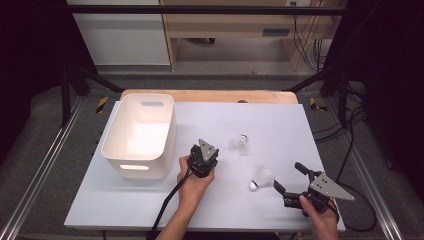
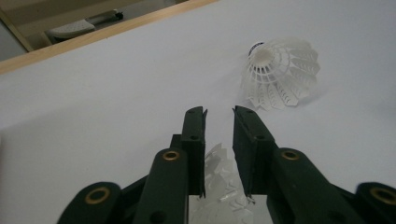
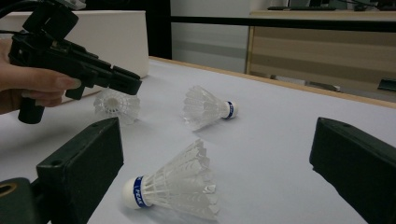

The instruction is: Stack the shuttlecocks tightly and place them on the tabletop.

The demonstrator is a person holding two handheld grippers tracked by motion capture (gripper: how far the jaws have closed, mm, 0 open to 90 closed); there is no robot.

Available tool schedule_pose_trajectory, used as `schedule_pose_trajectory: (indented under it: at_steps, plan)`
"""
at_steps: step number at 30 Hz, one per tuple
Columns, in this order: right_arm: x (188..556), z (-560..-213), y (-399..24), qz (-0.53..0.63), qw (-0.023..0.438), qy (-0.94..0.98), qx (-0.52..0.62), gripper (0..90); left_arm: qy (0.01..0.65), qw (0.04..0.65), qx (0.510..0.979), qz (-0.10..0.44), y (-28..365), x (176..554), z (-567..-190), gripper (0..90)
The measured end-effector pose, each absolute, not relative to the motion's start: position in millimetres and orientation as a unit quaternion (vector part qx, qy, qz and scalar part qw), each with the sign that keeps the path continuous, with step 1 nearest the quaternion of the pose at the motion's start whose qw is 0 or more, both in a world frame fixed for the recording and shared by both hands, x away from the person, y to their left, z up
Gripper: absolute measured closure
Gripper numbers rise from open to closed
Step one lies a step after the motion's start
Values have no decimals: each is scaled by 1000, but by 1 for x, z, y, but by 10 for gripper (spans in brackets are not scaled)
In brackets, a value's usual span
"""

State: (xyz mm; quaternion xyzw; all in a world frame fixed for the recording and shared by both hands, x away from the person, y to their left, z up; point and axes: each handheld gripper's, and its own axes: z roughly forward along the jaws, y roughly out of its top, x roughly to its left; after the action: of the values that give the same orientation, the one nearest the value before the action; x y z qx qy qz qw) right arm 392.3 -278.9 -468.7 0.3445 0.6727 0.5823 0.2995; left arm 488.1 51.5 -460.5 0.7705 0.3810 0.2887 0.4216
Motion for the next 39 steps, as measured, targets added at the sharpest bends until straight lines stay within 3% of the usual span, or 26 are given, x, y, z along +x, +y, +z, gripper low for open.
schedule_pose_trajectory:
  at_steps: [13,22,27,39]
  plan:
    - [393,-470,-275,571,298,681,349,30,362,488,737,297,71,461,-441,347]
    - [395,-471,-271,555,298,690,356,34,356,500,740,274,87,443,-443,188]
    - [393,-471,-271,553,299,689,361,40,353,512,739,259,94,431,-447,127]
    - [392,-473,-267,536,297,693,380,48,347,533,727,259,115,401,-457,112]
